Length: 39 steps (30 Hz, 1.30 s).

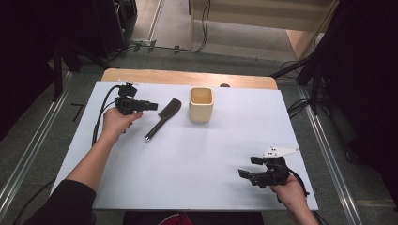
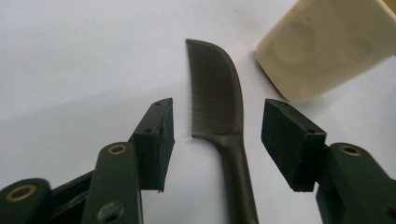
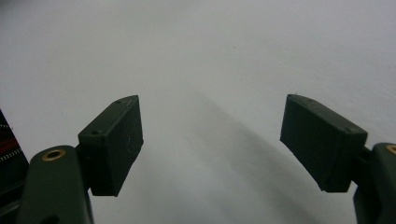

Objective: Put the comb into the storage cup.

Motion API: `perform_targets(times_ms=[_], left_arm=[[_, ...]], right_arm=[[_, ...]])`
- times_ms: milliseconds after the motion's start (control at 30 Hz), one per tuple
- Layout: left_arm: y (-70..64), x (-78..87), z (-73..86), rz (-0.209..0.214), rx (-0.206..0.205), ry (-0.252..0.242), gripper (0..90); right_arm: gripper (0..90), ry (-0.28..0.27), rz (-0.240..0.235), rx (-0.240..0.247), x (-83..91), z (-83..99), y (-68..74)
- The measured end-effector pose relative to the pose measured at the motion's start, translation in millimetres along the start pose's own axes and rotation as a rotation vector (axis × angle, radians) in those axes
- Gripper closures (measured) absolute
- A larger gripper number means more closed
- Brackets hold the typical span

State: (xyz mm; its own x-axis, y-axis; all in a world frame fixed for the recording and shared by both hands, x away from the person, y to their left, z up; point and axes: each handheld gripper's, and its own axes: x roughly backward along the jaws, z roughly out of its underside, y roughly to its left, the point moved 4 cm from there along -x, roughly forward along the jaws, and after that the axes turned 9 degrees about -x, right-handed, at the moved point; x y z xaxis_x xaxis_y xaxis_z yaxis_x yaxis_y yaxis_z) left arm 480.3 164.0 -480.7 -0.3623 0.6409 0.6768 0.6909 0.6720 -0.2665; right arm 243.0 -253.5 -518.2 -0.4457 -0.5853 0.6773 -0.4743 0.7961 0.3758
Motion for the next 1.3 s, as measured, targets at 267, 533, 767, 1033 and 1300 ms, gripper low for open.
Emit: perform_targets(times_ms=[267,533,767,1033,1300], left_arm=[[-13.5,14.9,11.1,0.048,0.015,-0.007,38.6],[-41.9,29.5,25.9,0.075,-0.045,-0.023,37.0],[-61.1,34.6,45.6,0.094,-0.072,-0.007,37.0],[-80.2,45.7,66.1,0.112,-0.118,-0.006,35.0],[-91.3,54.4,88.8,0.113,-0.130,-0.004,34.9]], right_arm=[[19.4,-0.001,-0.007,-0.011,-1.2,-0.7,0.1],[19.1,0.008,-0.013,-0.005,-1.8,0.0,1.4],[18.9,0.004,-0.021,-0.010,-3.6,-0.8,2.9],[18.9,0.016,-0.018,0.004,-3.8,0.0,2.6],[18.8,0.012,-0.023,0.010,-3.7,-0.5,3.2]])
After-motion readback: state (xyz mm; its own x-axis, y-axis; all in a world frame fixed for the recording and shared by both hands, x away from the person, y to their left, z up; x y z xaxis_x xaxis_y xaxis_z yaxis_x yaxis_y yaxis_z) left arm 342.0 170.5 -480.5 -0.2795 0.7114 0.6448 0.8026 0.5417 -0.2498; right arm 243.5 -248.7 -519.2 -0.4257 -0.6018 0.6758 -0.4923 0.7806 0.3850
